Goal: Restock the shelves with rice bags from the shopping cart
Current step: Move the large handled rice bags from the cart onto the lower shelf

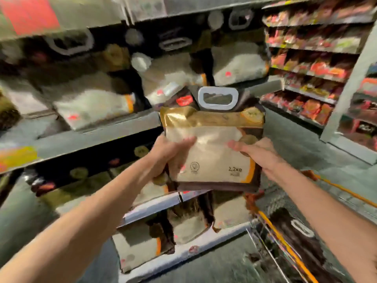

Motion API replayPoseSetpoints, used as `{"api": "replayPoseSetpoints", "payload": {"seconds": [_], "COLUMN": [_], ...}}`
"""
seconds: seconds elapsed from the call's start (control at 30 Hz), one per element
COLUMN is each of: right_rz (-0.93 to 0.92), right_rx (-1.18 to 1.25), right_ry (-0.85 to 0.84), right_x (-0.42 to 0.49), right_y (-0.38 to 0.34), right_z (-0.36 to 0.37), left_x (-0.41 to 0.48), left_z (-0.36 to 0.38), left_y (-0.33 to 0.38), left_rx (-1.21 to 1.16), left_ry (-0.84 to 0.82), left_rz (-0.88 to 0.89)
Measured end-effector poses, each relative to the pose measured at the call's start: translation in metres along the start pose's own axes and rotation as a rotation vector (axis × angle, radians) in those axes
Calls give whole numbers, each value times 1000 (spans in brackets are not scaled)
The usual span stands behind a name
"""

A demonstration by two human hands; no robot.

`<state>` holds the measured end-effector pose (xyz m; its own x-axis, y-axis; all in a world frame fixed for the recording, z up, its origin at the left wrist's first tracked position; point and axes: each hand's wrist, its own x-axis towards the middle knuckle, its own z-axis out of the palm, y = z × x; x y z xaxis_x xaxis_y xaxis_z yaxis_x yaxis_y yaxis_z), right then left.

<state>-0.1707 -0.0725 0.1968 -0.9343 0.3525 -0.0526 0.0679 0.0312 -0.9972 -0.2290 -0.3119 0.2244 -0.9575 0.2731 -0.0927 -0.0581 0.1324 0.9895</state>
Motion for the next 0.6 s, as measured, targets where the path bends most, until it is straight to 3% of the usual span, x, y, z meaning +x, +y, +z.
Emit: {"api": "replayPoseSetpoints", "payload": {"seconds": [0.27,0.6], "right_rz": [-239,-577], "right_rx": [-116,-77], "right_ry": [-162,-263], "right_x": [-56,-96], "right_y": [-50,-105], "right_z": [199,356], "left_x": [-99,-157], "left_z": [-198,-365], "left_y": [-3,12], "left_rx": [132,332], "left_ry": [166,319], "left_rz": [258,503]}}
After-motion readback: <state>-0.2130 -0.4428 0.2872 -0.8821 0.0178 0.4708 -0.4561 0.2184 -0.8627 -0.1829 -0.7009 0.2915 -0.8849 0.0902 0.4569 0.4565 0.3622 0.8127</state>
